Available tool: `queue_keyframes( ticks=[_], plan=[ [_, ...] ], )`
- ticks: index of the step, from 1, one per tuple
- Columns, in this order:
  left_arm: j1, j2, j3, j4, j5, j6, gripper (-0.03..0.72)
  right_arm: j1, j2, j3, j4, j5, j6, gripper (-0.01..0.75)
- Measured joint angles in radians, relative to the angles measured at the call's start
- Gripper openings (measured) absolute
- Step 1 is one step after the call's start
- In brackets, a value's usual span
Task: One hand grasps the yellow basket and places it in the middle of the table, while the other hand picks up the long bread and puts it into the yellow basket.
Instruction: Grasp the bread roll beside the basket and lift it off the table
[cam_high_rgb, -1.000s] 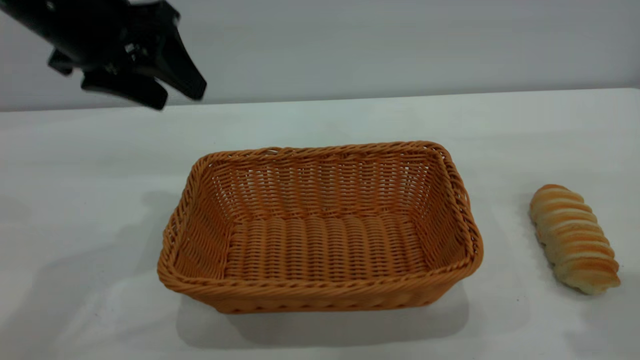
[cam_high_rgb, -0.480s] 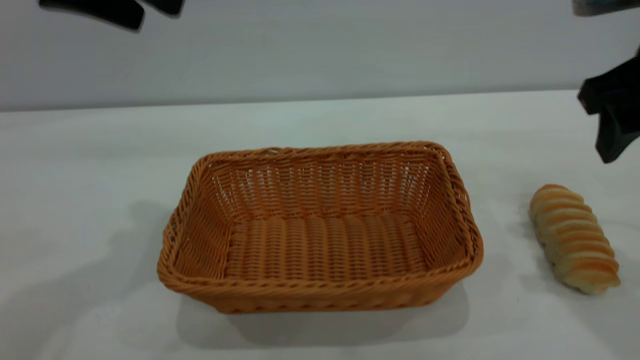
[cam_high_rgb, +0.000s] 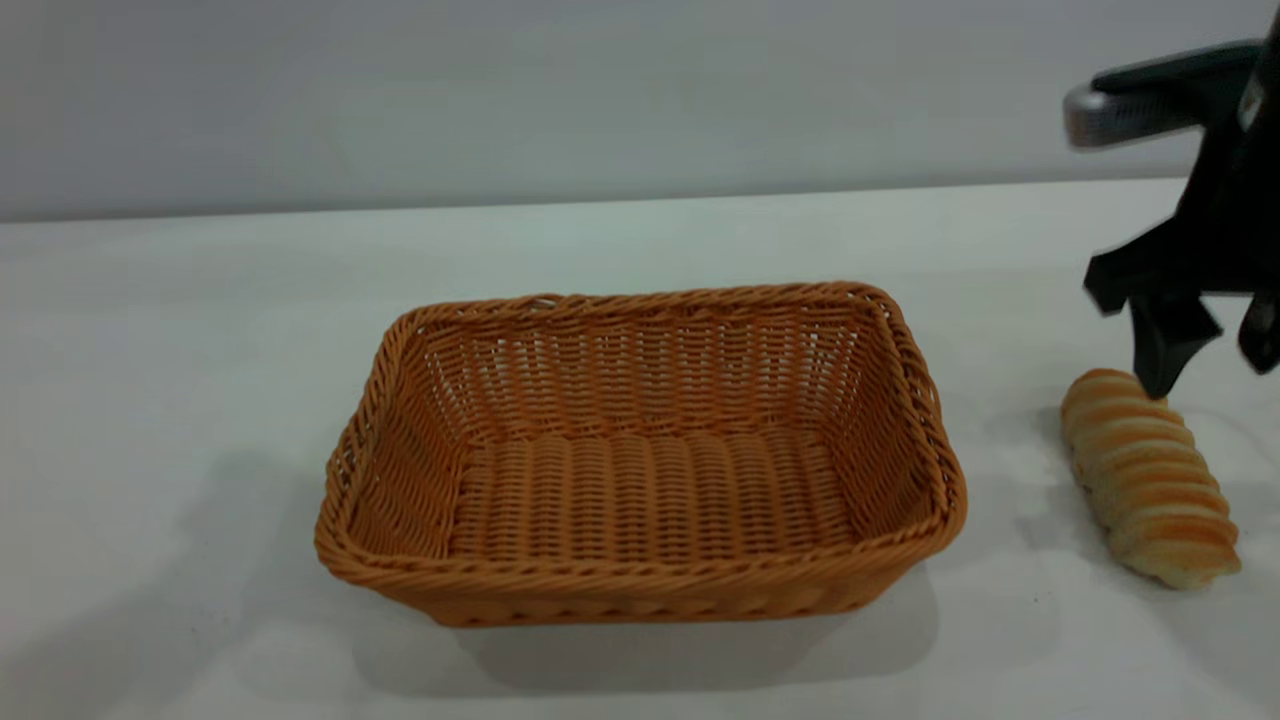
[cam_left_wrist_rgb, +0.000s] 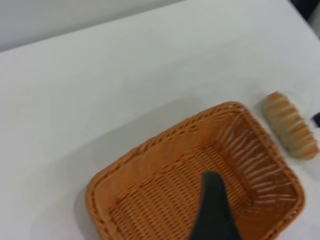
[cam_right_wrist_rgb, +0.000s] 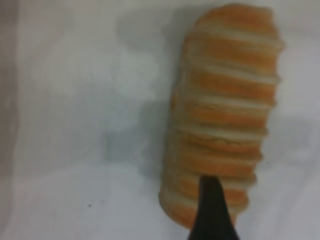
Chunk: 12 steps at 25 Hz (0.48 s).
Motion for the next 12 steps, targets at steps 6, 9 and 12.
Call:
queue_keyframes(
  ticks=[6,9,12],
  plan=[
    [0.000,-0.075,0.000,-0.063,0.069,0.000,0.584,0.000,0.120,-0.044,-0.002,-0.010,-0.003,0.539],
    [0.000,-0.107,0.000,-0.071,0.100,0.000,0.584,0.000,0.165,-0.066,-0.003,-0.013,-0.004,0.515],
    [0.000,-0.132,0.000,-0.071,0.113,0.001,0.584,0.000,0.202,-0.083,-0.009,-0.014,-0.004,0.502]
  ],
)
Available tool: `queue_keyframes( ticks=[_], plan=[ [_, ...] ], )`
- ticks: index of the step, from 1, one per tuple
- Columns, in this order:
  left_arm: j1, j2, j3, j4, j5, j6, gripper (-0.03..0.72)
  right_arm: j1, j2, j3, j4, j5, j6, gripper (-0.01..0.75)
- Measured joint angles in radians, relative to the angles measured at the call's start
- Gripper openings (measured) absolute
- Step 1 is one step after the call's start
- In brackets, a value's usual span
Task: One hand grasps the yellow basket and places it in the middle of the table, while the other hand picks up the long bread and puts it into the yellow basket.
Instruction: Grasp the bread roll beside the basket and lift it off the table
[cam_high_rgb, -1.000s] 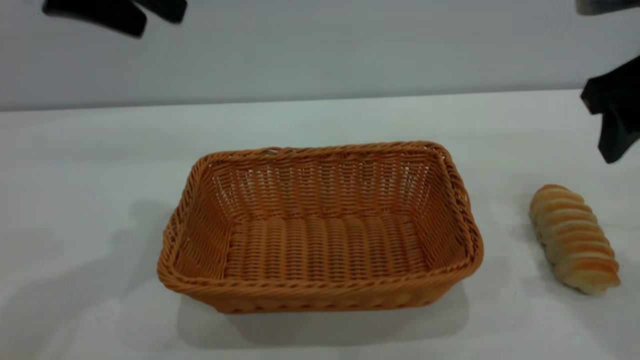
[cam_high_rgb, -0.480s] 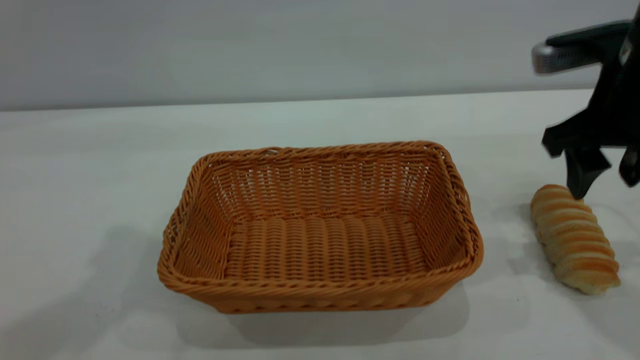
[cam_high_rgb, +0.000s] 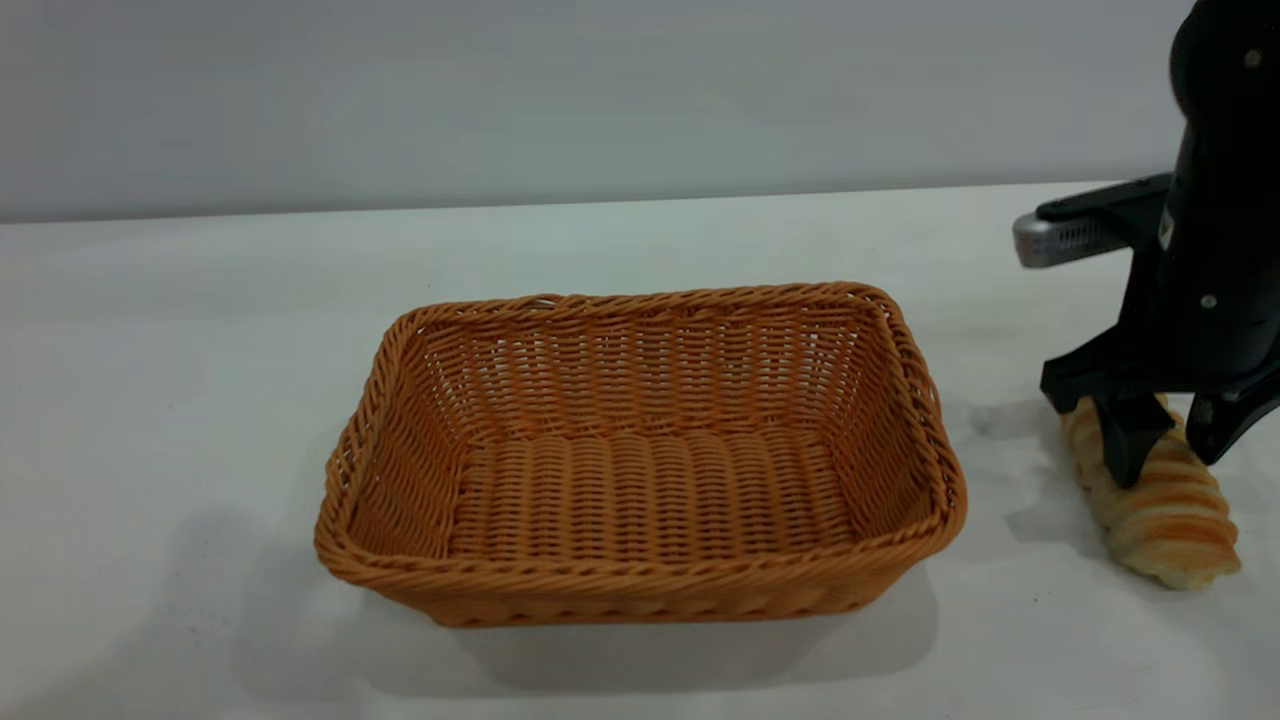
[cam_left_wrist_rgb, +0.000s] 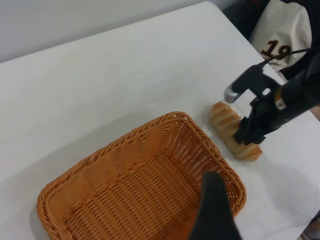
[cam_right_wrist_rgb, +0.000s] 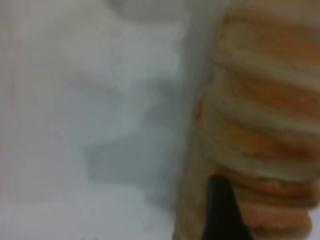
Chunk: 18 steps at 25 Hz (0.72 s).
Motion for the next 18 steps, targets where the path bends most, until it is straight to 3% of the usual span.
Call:
queue_keyframes(
  ticks=[13,16,18],
  plan=[
    [0.000,-0.009,0.000,-0.004,0.014,0.002,0.584,0.000,0.093,-0.065,-0.055,0.018,0.003,0.491],
    [0.000,-0.009,0.000,-0.004,0.015,0.002,0.584,0.000,0.098,-0.067,-0.059,0.019,0.019,0.433],
    [0.000,-0.009,0.000,-0.004,0.016,0.002,0.584,0.001,0.100,-0.067,-0.062,0.020,0.026,0.341]
  ],
)
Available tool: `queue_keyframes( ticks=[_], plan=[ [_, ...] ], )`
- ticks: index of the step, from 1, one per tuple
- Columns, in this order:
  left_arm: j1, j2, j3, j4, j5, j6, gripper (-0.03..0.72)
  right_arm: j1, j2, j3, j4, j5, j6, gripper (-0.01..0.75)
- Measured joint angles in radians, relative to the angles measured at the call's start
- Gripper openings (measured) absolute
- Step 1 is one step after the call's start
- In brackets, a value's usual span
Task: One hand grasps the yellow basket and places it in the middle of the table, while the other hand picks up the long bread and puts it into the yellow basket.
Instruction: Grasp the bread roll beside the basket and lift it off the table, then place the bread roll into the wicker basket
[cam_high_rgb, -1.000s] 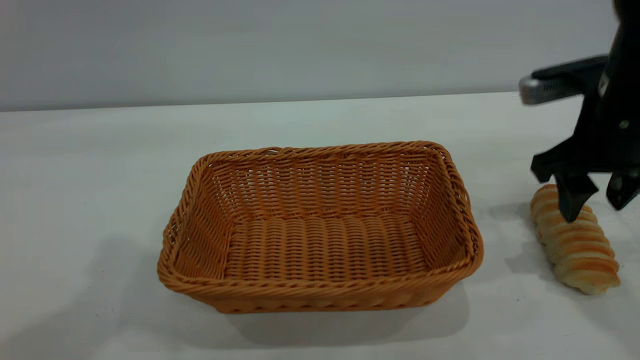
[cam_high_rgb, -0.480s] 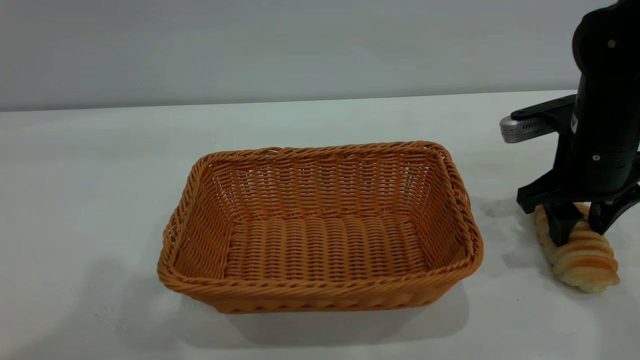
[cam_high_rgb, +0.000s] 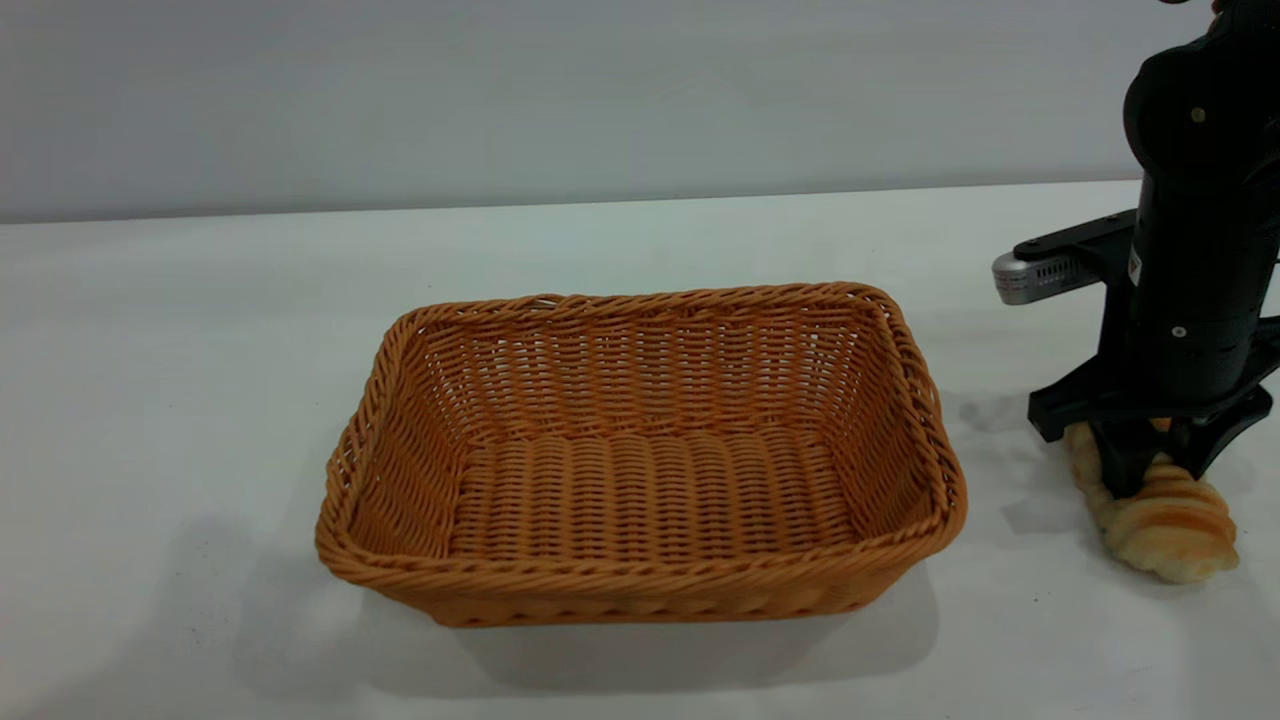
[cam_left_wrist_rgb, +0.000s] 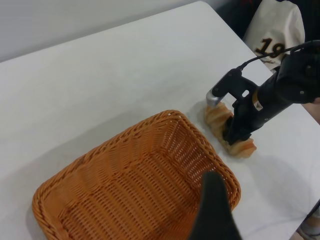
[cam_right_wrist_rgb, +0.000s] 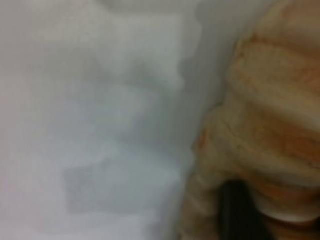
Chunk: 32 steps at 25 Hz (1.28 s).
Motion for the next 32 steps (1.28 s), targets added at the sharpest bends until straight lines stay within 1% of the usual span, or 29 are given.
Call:
queue_keyframes(
  ticks=[1,4,5,6,11,14,22,24,26,28,32],
  plan=[
    [0.000,0.000,0.000,0.000,0.001,0.000,0.584,0.001,0.001,0.000,-0.004,0.002,0.003,0.292],
    [0.000,0.000,0.000,0.000,0.004,0.000,0.584,0.002,0.001,0.000,-0.023,0.011,0.009,0.110],
    [0.000,0.000,0.000,0.000,0.007,0.000,0.584,0.002,0.002,0.000,-0.029,0.014,0.010,0.078],
    [0.000,0.000,0.000,0.000,0.008,0.000,0.584,0.003,0.002,0.000,-0.037,0.016,0.012,0.064],
    [0.000,0.000,0.000,0.000,0.010,0.000,0.584,0.003,-0.006,0.000,-0.052,0.031,0.019,0.063],
    [0.000,0.000,0.000,0.000,0.010,0.000,0.584,-0.003,-0.039,0.003,-0.077,0.072,0.020,0.061],
    [0.000,0.000,0.000,0.000,0.011,0.018,0.584,-0.005,-0.277,0.003,-0.066,0.146,0.019,0.053],
    [0.000,0.000,0.000,0.000,0.011,0.020,0.584,0.004,-0.338,0.003,-0.047,0.161,0.007,0.051],
    [0.000,0.000,0.000,0.000,0.010,0.028,0.584,0.030,-0.389,0.003,-0.022,0.166,-0.015,0.051],
    [0.000,0.000,0.000,0.000,0.010,0.042,0.584,0.074,-0.434,0.003,-0.004,0.166,-0.034,0.050],
    [0.000,0.000,0.000,0.021,0.008,0.054,0.584,0.189,-0.466,0.004,0.018,0.132,-0.045,0.050]
  ],
)
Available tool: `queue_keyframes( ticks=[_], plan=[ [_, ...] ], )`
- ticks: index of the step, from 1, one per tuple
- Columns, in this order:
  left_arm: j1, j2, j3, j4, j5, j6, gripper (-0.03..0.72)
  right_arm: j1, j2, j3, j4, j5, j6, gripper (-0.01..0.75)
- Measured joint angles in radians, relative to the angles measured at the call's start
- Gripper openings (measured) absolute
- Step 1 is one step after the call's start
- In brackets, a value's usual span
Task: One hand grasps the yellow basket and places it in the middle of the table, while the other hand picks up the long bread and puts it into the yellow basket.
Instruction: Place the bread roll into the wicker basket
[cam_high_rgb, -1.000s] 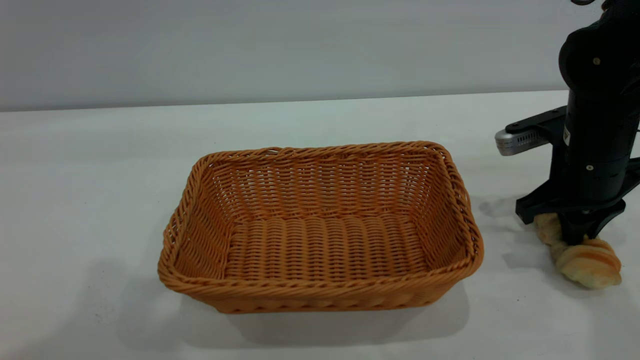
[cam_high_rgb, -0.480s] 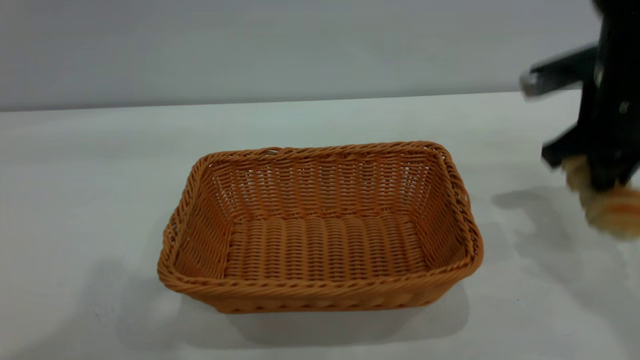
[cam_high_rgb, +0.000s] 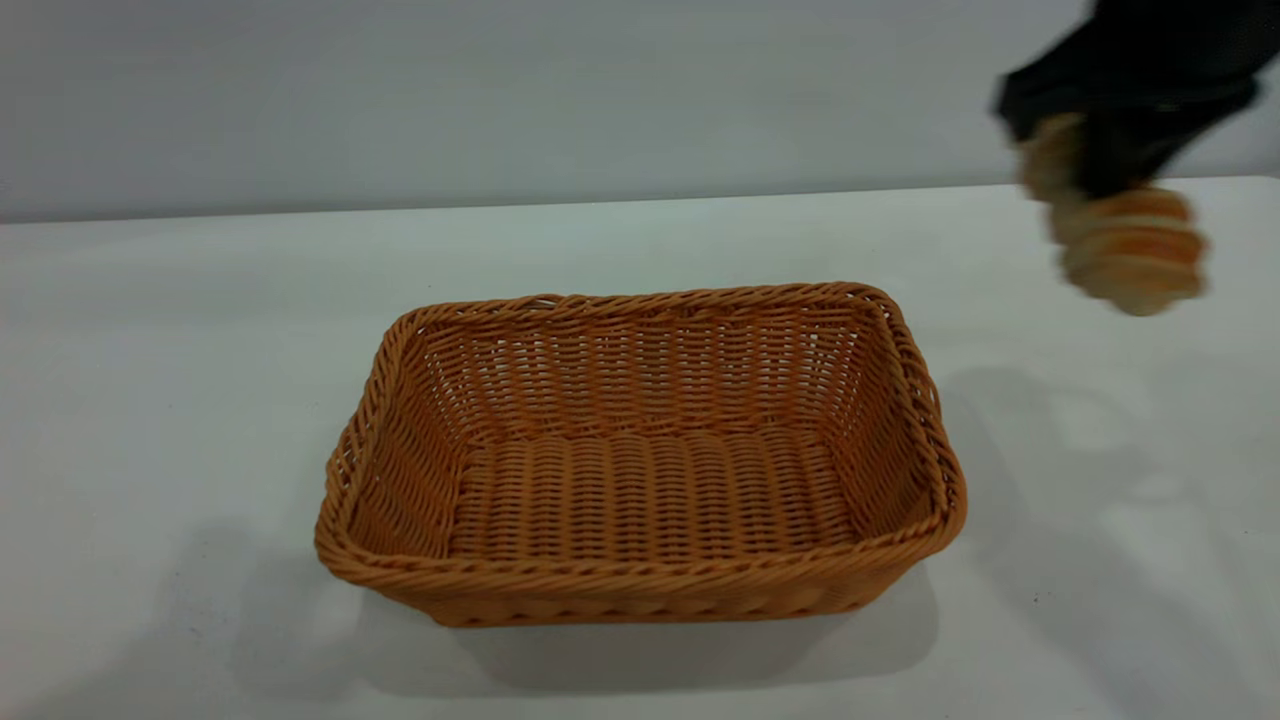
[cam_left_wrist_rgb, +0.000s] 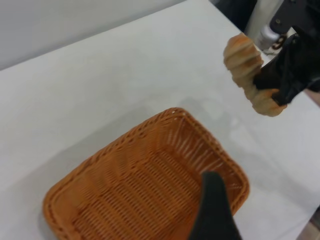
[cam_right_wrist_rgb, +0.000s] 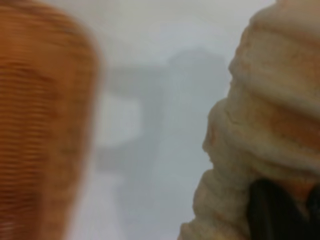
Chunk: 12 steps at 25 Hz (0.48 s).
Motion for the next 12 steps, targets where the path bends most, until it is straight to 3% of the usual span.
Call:
queue_keyframes(
  ticks=[6,12],
  plan=[
    [0.000,-0.029,0.006,0.130,0.003,-0.011,0.584,0.135,0.038,0.001,0.006,-0.086,-0.003,0.050],
    [0.000,-0.107,0.032,0.209,0.015,-0.070,0.584,0.218,0.106,0.001,0.010,-0.175,-0.005,0.050]
  ],
)
